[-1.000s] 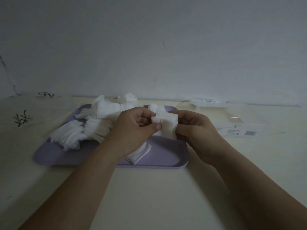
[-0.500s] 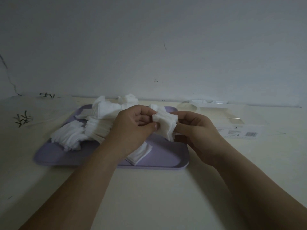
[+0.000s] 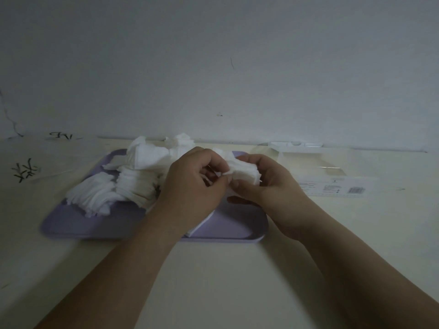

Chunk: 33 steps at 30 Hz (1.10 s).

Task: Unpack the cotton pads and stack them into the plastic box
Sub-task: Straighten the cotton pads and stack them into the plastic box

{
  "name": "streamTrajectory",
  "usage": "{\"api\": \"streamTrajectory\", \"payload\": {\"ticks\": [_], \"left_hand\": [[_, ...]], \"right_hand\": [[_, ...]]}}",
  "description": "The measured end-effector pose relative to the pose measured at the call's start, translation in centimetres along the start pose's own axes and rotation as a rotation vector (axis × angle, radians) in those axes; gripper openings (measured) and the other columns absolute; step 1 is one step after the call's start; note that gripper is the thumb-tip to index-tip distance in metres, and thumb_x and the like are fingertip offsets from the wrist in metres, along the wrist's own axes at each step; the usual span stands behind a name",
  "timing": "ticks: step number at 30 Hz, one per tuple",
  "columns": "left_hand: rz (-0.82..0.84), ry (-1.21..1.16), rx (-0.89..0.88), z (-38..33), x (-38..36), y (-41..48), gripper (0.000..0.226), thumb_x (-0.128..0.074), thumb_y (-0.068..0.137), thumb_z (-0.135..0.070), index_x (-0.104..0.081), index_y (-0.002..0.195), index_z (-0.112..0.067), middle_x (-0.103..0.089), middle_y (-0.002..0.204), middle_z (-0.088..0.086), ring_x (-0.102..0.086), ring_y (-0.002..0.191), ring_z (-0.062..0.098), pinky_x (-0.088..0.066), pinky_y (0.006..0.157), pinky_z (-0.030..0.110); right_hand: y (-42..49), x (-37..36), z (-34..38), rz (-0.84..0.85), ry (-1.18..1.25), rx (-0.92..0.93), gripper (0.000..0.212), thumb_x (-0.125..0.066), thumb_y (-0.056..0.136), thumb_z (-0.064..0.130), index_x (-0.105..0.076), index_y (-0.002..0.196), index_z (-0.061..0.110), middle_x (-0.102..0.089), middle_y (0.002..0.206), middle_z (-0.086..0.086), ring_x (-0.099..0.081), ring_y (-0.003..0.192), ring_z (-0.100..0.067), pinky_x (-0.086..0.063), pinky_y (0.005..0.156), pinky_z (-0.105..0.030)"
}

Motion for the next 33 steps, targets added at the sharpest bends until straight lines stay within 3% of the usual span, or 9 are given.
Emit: {"api": "streamTrajectory", "payload": {"ticks": [7, 10, 12, 13, 19, 25, 29, 33], "left_hand": [[0.096, -0.114, -0.018, -0.1, -0.5, -0.3, 0.014, -0.077, 0.081, -0.009, -0.069, 0.084, -0.020, -0.070, 0.076, -0.003, -0.061, 0.060, 0.010, -0.049, 0.058, 0.024], [0.074, -0.260, 0.111, -0.1, -0.6, 0.0, 0.012, -0.070, 0.093, -0.006, -0.065, 0.093, -0.017, -0.075, 0.081, 0.001, -0.069, 0.070, 0.017, -0.055, 0.065, 0.025], [0.049, -0.264, 0.154, 0.1, -0.5, 0.2, 0.013, -0.066, 0.098, -0.005, -0.063, 0.097, -0.018, -0.078, 0.082, 0.003, -0.071, 0.071, 0.025, -0.059, 0.069, 0.036], [0.052, -0.233, 0.147, 0.1, -0.4, 0.2, 0.013, -0.066, 0.099, -0.007, -0.063, 0.099, -0.019, -0.077, 0.081, 0.003, -0.071, 0.071, 0.029, -0.060, 0.071, 0.041], [0.060, -0.176, 0.053, -0.3, -0.3, 0.0, 0.016, -0.075, 0.094, -0.011, -0.073, 0.099, -0.026, -0.071, 0.075, 0.008, -0.069, 0.072, 0.032, -0.059, 0.069, 0.042], [0.030, -0.061, -0.043, -0.6, -0.1, -0.1, 0.012, -0.077, 0.091, -0.008, -0.075, 0.089, -0.020, -0.070, 0.076, -0.006, -0.062, 0.063, 0.013, -0.051, 0.062, 0.023], [-0.033, 0.048, -0.109, -1.1, 0.1, 0.0, 0.013, -0.074, 0.091, -0.007, -0.070, 0.088, -0.019, -0.064, 0.087, -0.013, -0.061, 0.076, 0.012, -0.044, 0.067, 0.013], [0.040, -0.008, 0.006, -0.6, -0.1, 0.1, 0.017, -0.071, 0.095, -0.007, -0.069, 0.090, -0.023, -0.068, 0.080, -0.022, -0.064, 0.069, 0.003, -0.045, 0.065, 0.010]], "right_hand": [[0.2, 0.3, 0.0, -0.064, -0.021, 0.014, 0.041, -0.069, 0.093, -0.011, -0.060, 0.131, 0.003, -0.069, 0.127, -0.021, -0.071, 0.114, -0.038, -0.063, 0.093, -0.047], [0.2, 0.3, 0.2, -0.060, -0.041, 0.034, 0.042, -0.067, 0.093, -0.012, -0.061, 0.130, 0.007, -0.070, 0.125, -0.019, -0.073, 0.110, -0.036, -0.064, 0.090, -0.046], [0.1, 0.2, 0.3, -0.049, -0.055, 0.052, 0.044, -0.066, 0.093, -0.013, -0.061, 0.129, 0.011, -0.070, 0.123, -0.018, -0.075, 0.107, -0.033, -0.064, 0.089, -0.046], [0.0, 0.1, 0.4, -0.041, -0.061, 0.061, 0.044, -0.065, 0.093, -0.014, -0.062, 0.128, 0.012, -0.071, 0.122, -0.018, -0.076, 0.105, -0.032, -0.064, 0.089, -0.045], [-0.3, -0.4, 0.8, -0.011, -0.103, 0.105, 0.041, -0.064, 0.095, -0.012, -0.068, 0.122, 0.018, -0.075, 0.111, -0.005, -0.076, 0.098, -0.023, -0.065, 0.085, -0.040], [-0.4, -0.6, 0.9, 0.003, -0.131, 0.102, 0.031, -0.063, 0.097, -0.009, -0.072, 0.117, 0.012, -0.075, 0.107, 0.012, -0.074, 0.097, -0.017, -0.065, 0.083, -0.039], [-0.2, -0.3, 0.7, -0.038, -0.160, 0.087, 0.031, -0.060, 0.095, -0.011, -0.074, 0.111, 0.011, -0.074, 0.109, -0.003, -0.073, 0.096, -0.019, -0.066, 0.084, -0.047], [-0.2, -0.3, 0.5, -0.021, -0.138, 0.087, 0.028, -0.060, 0.096, -0.013, -0.071, 0.112, 0.007, -0.074, 0.110, -0.014, -0.072, 0.097, -0.021, -0.066, 0.083, -0.044]]}}
Point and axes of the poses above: each hand's wrist, its own y-axis towards the middle knuckle, its own x-axis out of the back of the hand, z = x × y, the point moved 3 cm from there along y, towards the middle knuckle
